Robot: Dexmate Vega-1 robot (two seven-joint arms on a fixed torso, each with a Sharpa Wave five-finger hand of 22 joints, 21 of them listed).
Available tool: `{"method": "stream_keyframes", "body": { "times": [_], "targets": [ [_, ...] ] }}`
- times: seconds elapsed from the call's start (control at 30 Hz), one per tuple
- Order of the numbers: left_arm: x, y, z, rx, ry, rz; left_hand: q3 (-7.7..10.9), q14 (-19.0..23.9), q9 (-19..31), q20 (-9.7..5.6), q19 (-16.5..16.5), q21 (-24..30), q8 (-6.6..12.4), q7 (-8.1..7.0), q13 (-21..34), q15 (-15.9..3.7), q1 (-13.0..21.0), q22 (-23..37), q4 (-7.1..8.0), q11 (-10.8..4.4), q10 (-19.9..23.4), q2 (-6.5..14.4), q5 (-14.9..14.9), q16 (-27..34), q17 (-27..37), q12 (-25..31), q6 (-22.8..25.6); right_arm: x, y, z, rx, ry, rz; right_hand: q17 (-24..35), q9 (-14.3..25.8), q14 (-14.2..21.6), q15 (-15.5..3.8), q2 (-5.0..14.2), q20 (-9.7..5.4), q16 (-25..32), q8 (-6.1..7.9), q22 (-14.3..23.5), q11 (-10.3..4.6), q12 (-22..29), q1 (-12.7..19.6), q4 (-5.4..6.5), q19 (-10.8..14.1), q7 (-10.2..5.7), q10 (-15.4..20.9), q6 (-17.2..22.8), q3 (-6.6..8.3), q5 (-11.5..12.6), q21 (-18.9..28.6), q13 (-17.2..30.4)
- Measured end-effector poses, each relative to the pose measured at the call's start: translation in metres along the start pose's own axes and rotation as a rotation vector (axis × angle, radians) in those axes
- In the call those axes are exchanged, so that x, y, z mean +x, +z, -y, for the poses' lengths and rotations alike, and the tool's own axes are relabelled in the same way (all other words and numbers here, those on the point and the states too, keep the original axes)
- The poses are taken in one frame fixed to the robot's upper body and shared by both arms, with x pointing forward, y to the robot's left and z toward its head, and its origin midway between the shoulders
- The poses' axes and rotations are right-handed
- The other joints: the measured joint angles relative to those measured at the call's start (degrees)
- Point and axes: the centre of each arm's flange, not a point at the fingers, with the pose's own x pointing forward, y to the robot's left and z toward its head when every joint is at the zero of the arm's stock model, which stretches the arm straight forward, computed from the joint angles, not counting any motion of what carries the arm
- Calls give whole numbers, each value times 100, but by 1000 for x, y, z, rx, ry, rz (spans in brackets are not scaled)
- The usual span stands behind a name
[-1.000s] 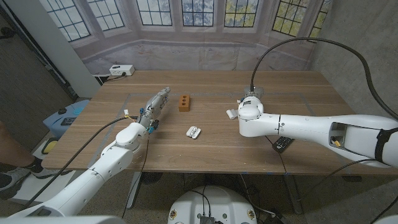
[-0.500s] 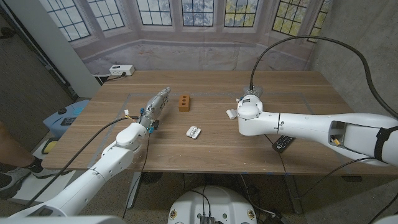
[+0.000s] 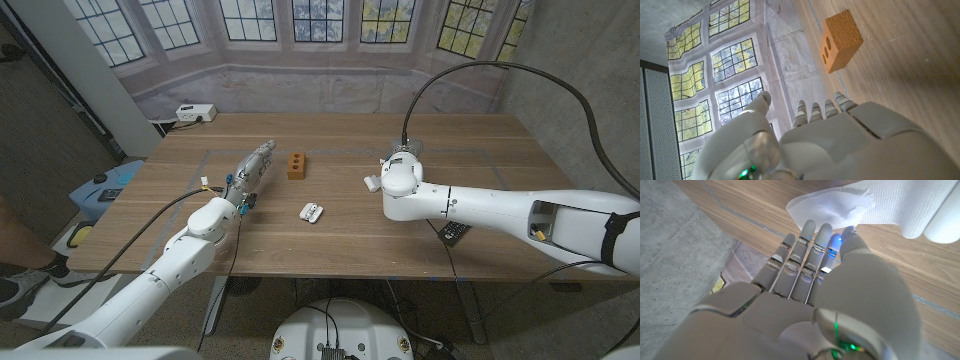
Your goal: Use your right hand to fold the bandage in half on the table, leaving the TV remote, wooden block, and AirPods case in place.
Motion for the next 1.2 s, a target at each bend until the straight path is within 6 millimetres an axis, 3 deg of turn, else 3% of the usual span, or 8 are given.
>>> {"method": "stream_keyframes", "body": {
  "times": [0.33,0.63,0.9,1.07,1.2],
  "targets": [
    [-1,1,2,2,-4,3,24,0,0,0,0,0,0,0,0,-1,0,0,-24,0,0,0,0,0,0,0,0,-5,2,4,18,7,7,98,0,-155,53,2,63,-5,0,0,98,-96,-149,28,-62,16,-168,-77,-28,0,0,-26],
    [-3,1,0,5,-4,1,24,0,0,0,0,0,0,0,0,-1,0,0,-24,-1,0,0,0,0,0,0,0,-10,5,11,36,6,21,2,-25,-633,184,-7,173,-277,-105,30,331,-522,-369,12,-173,81,-909,-472,-77,0,1,-200],
    [-4,3,-2,9,-3,4,24,0,0,0,0,0,0,0,0,-1,0,0,-23,-1,0,0,0,0,0,0,0,-13,8,16,55,-1,35,-76,-26,-815,252,54,225,-378,-105,29,457,-670,-585,76,-180,102,-1094,-573,-141,0,1,-284],
    [-4,6,-4,14,-4,9,24,0,0,0,0,0,0,0,0,-1,0,0,-23,-1,0,0,0,0,0,0,0,-14,8,19,74,-7,44,-103,-25,-914,269,77,279,-399,-105,29,462,-757,-649,108,-172,114,-1159,-646,-138,0,1,-323],
    [-4,7,-4,18,-4,10,23,0,0,0,0,0,0,0,0,-1,0,0,-23,-1,0,0,0,0,0,0,0,-15,7,20,87,-10,51,-145,-25,-1130,312,74,336,-472,-105,29,500,-955,-741,108,-152,126,-1468,-740,-138,0,1,-391]
  ]
}}
